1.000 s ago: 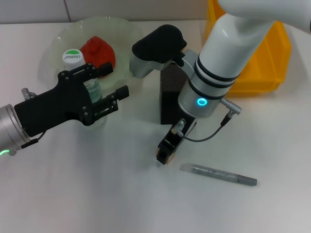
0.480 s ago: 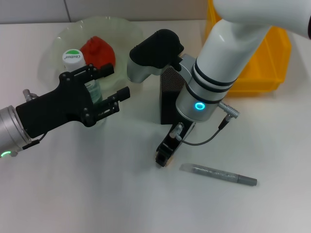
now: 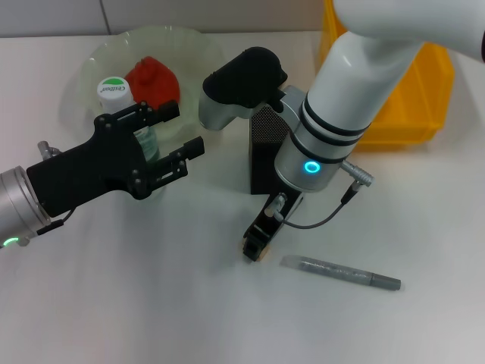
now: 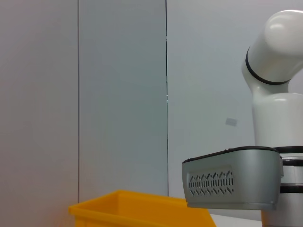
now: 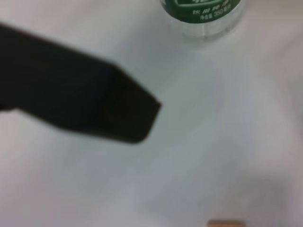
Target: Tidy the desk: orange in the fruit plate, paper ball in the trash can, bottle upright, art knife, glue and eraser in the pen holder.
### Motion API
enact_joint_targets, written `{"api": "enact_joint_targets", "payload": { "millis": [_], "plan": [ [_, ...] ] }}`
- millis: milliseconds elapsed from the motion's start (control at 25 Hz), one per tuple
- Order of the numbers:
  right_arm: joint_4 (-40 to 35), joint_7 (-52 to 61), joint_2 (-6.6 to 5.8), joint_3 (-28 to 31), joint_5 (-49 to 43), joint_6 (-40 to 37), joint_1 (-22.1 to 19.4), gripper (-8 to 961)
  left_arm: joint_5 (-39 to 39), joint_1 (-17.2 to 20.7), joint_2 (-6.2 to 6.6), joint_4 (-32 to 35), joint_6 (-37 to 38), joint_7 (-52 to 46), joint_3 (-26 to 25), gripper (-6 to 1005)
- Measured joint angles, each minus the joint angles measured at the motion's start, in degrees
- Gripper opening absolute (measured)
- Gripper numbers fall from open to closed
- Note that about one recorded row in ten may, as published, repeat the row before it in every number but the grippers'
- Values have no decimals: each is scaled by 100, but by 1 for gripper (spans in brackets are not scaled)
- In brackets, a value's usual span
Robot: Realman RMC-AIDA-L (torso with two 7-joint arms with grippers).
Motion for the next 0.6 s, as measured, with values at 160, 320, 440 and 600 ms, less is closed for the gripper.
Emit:
{"api": "enact_joint_targets", "payload": {
  "millis": [160,320,440,600],
  "plan": [
    [-61,20,-6,64,1,-24,-118,266,0,-5,0,-8,8,0,-20,647],
    [-561,27,-52,322,-58,-104,-634,266,0,5,0,-7,32,0,-42,647],
    [-1249,12,-57,799,-414,-305,-1163,266,-1,9,0,-6,41,0,-44,647],
    [-2230,34,-42,1198,-924,-528,-1835,266,-6,11,0,-7,40,0,-44,647]
  ]
}}
